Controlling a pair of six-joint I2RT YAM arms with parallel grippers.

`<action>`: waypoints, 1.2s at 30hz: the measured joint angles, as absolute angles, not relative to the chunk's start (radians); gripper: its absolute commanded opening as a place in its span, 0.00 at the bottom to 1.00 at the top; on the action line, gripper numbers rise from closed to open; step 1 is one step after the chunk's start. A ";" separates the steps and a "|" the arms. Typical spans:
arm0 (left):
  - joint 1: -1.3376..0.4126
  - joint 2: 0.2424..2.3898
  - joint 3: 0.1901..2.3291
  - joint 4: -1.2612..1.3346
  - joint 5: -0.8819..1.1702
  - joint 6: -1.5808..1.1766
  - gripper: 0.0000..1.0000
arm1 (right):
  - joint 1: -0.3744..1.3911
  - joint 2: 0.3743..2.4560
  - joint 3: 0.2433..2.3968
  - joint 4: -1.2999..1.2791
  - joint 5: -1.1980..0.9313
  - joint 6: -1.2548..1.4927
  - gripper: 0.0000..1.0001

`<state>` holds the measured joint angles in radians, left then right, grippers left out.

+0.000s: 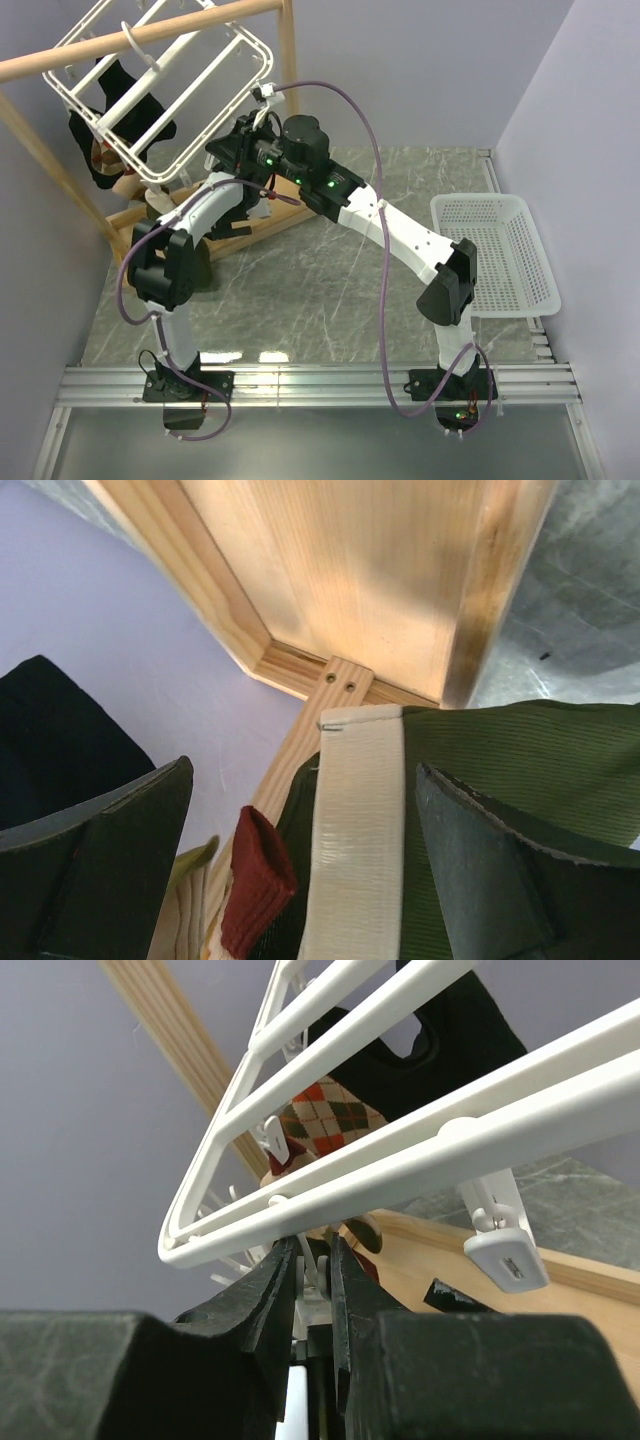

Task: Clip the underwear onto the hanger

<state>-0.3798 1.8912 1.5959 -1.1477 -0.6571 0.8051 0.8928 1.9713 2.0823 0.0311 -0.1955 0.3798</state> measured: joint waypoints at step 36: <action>-0.290 2.014 1.774 -1.335 -0.572 0.608 0.99 | 0.864 1.960 2.041 0.090 -0.208 0.377 0.00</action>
<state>-0.2897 2.0136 1.7737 -1.3346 -0.5724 0.6079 0.8639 1.9598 2.0411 0.0898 -0.2077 0.3775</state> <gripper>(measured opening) 0.993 0.228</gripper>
